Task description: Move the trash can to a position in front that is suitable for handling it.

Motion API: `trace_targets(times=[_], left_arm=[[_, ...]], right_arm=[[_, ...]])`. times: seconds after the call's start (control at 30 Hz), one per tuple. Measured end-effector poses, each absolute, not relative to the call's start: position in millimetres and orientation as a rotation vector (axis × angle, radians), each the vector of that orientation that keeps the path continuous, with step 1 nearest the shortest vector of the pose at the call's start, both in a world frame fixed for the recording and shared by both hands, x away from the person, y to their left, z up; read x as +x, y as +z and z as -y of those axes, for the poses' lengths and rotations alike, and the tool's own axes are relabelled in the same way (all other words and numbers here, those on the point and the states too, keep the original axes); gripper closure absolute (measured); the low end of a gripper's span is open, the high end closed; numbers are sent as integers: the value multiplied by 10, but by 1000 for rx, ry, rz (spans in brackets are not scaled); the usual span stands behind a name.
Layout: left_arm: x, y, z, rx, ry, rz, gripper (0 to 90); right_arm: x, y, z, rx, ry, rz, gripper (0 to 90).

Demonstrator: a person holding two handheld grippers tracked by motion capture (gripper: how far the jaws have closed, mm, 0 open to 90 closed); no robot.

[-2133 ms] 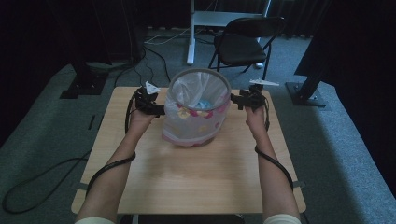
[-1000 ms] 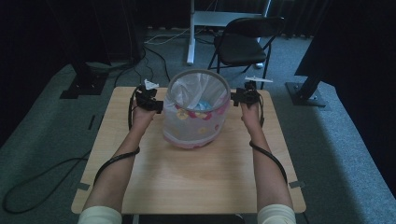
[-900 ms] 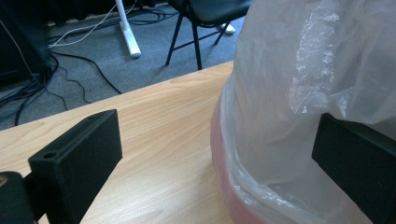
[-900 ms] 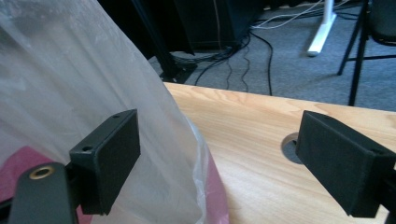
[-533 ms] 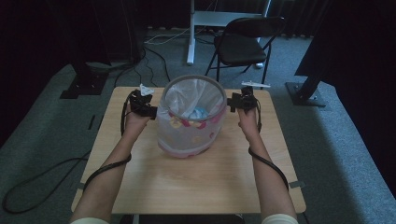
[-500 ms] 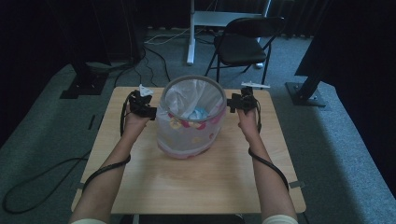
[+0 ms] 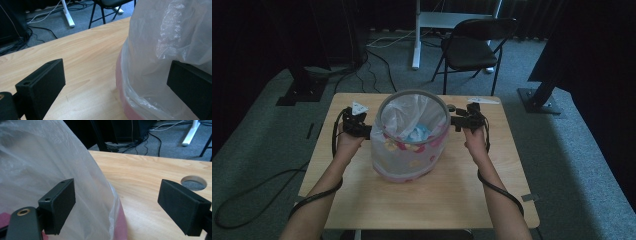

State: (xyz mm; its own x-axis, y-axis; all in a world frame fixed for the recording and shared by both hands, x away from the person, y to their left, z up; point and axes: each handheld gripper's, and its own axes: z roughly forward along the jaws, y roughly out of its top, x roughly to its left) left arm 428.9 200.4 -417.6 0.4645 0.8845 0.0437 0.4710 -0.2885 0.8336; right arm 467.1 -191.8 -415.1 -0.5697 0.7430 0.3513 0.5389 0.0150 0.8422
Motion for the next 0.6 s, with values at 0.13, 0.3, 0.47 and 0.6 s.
trace_targets(times=[0.13, 0.3, 0.47, 0.6], left_arm=[[4184, -4195, -2030, 1914, 636, -1136, 16], [4070, -4216, -2069, 1900, 622, -1124, 19], [3944, -4208, -2083, 1912, 638, -1100, 28], [3836, -4205, -2105, 1921, 635, -1090, 28]], right_arm=[[4537, -4171, 1914, 1334, 1612, -2095, 138], [4378, -4171, 1900, 1318, 1617, -2107, 145], [4238, -4179, 1886, 1289, 1628, -2105, 146], [4130, -4189, 1876, 1280, 1642, -2109, 146]])
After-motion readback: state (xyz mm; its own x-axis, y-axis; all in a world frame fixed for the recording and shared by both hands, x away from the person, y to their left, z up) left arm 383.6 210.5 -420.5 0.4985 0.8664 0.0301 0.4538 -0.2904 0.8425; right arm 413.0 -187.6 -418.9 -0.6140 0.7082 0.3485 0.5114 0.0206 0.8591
